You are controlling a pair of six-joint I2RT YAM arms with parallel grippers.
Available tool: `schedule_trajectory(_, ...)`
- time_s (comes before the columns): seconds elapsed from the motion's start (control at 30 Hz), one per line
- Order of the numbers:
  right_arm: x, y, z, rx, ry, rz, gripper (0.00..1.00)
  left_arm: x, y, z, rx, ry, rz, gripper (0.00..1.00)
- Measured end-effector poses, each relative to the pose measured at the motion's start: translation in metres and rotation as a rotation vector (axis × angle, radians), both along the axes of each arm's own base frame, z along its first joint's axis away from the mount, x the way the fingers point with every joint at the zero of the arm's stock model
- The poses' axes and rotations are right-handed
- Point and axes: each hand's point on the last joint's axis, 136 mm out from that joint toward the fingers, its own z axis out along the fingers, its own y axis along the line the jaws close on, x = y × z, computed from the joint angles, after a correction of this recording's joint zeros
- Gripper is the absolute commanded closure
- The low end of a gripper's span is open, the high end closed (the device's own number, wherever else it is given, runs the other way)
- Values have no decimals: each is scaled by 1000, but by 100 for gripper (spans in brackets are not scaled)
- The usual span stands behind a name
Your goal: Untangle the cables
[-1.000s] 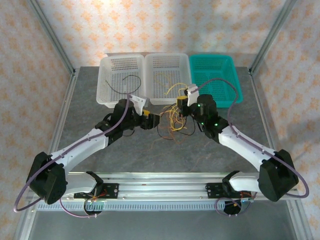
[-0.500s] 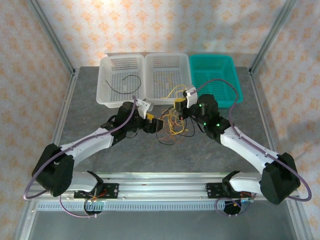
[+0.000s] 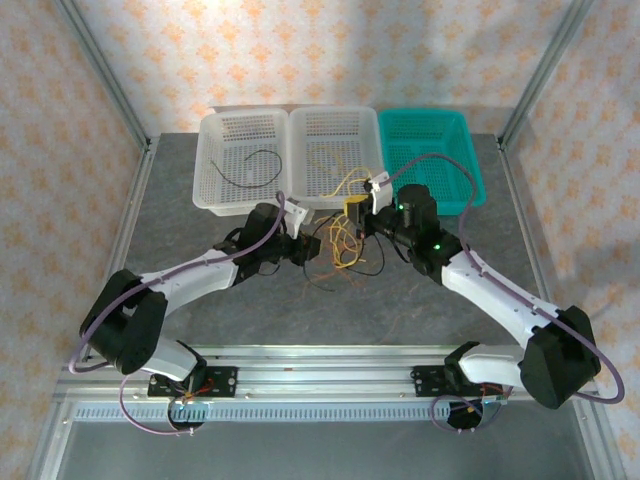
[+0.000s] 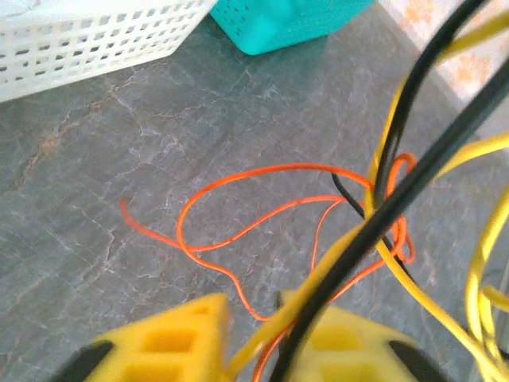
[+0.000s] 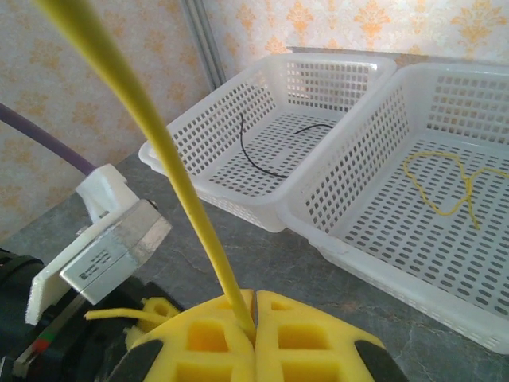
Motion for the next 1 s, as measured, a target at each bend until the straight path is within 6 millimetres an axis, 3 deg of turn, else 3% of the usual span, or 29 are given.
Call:
schedule_trajectory(0.37, 6, -43, 19, 6, -69, -232, 100, 18, 18, -9, 72, -13, 132, 100)
schedule_trajectory(0.73, 6, -100, 27, 28, -98, -529, 100, 28, 45, -56, 184, 95, 289, 100)
schedule_trajectory(1.0, 0, -127, 16, 0, -71, -660, 100, 34, 57, -67, 210, 115, 353, 100)
